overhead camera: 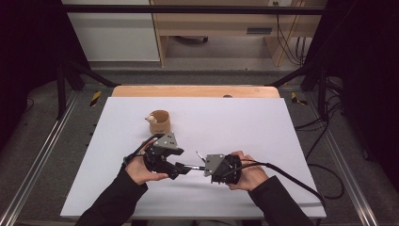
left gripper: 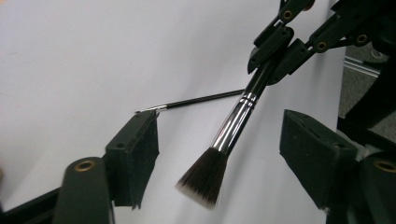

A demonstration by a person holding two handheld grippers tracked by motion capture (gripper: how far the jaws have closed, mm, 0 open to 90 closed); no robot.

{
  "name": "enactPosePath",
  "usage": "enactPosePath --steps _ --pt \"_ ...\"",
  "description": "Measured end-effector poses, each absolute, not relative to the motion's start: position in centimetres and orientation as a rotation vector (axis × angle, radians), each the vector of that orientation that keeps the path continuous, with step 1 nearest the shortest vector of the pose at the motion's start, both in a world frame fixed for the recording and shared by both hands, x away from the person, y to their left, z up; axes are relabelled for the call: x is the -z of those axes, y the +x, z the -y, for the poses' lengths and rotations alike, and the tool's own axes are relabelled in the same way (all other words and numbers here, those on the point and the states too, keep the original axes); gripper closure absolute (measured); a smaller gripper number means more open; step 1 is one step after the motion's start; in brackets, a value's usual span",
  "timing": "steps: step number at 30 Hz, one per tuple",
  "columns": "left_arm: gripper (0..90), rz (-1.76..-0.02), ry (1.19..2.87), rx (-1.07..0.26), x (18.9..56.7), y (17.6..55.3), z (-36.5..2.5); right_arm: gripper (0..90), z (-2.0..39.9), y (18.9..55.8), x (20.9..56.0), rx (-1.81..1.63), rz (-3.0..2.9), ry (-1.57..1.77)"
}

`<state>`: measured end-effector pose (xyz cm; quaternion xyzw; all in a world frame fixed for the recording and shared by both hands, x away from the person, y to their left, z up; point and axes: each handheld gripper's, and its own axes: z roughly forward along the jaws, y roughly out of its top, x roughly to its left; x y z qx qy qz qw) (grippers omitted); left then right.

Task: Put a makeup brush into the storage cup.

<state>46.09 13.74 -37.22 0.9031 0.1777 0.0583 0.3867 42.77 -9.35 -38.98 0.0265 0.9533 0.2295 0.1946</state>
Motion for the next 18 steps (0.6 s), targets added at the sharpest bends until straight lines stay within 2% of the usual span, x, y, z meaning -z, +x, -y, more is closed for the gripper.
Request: enactPosePath --steps 6,18 --pt "20.7 -0.507 2.238 -0.178 37.3 46.0 -14.6 79.2 9.9 43.0 39.1 -0.67 -2.667 0.118" --pt "17.2 -0.561 2.178 -0.205 37.8 45.6 -16.1 79.2 10.7 43.2 39.4 -0.71 -2.639 0.192"
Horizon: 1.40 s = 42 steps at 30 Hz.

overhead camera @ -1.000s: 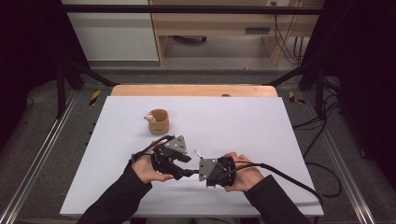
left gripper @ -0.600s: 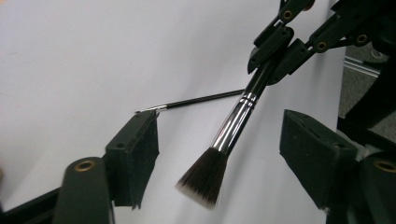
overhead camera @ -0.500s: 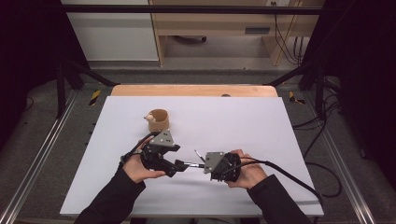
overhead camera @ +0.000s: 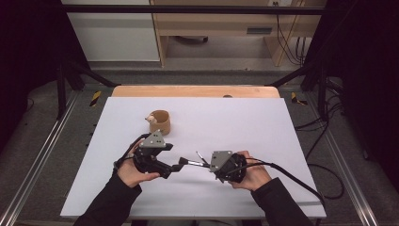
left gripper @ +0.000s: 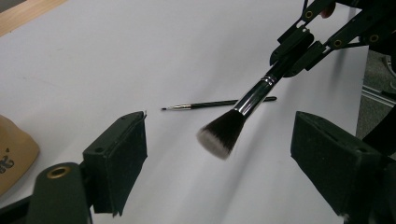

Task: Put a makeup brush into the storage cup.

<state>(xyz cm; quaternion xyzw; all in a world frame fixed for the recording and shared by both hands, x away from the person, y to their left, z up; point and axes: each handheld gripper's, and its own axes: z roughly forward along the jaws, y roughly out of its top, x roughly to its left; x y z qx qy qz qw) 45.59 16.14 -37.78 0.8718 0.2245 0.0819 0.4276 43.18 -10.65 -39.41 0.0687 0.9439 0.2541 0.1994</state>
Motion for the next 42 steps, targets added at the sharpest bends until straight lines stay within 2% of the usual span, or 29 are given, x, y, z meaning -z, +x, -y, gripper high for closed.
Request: enactPosePath --steps 22,42 --pt "14.5 -0.68 2.063 -0.199 40.5 44.2 -18.5 79.1 11.4 43.3 39.8 -0.832 -2.61 0.302" --pt "13.9 -0.711 2.004 -0.208 41.6 43.6 -18.1 79.1 11.5 43.0 41.0 -1.066 -2.517 0.432"
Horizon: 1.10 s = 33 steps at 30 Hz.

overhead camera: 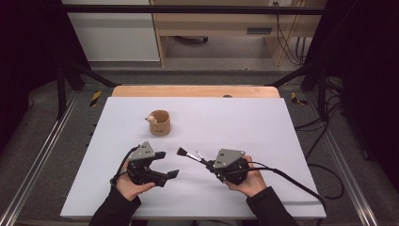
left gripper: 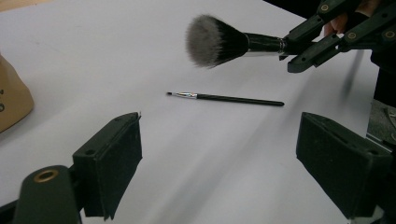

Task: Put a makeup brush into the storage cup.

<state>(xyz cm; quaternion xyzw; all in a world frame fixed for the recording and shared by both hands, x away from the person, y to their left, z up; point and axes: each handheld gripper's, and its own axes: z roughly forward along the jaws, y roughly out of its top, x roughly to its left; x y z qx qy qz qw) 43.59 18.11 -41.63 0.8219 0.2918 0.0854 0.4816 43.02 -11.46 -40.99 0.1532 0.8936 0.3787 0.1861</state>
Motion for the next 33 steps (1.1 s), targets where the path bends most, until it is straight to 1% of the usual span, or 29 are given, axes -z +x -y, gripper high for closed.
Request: enactPosePath --steps 18,33 --pt "14.8 -0.718 1.93 -0.192 42.1 43.1 -17.0 79.1 11.3 42.6 41.4 -1.183 -2.468 0.466" --pt "16.0 -0.737 1.844 -0.18 41.7 43.7 -16.4 79.0 11.3 42.7 41.1 -1.219 -2.432 0.479"
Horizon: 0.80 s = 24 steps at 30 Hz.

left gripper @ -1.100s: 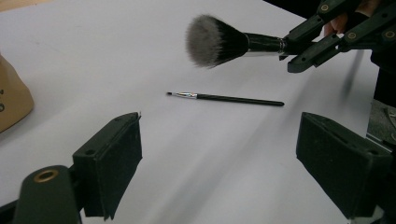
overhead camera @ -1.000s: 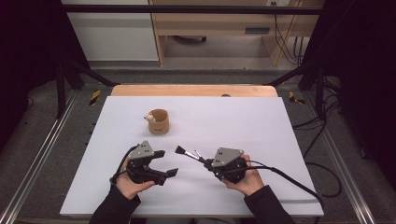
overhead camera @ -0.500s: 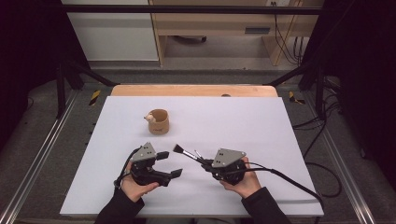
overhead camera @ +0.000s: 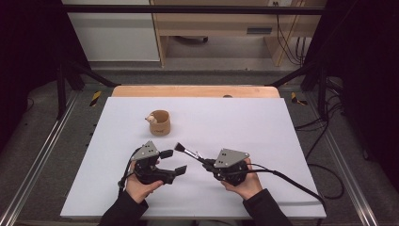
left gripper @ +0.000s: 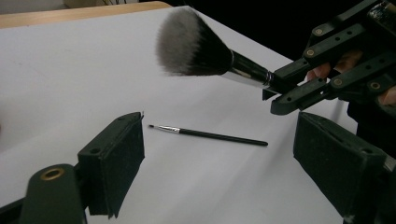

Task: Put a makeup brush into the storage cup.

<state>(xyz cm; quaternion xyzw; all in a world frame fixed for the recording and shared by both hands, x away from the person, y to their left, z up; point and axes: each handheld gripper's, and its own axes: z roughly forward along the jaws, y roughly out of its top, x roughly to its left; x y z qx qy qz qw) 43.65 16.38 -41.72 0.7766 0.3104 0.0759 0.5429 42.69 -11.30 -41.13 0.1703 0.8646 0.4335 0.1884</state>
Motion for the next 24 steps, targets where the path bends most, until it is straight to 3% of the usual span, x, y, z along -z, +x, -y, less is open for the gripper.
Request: enactPosePath --steps 24 --pt "24.6 -0.733 1.75 -0.121 41.2 44.4 -14.8 79.1 11.3 42.5 40.9 -1.259 -2.403 0.487"
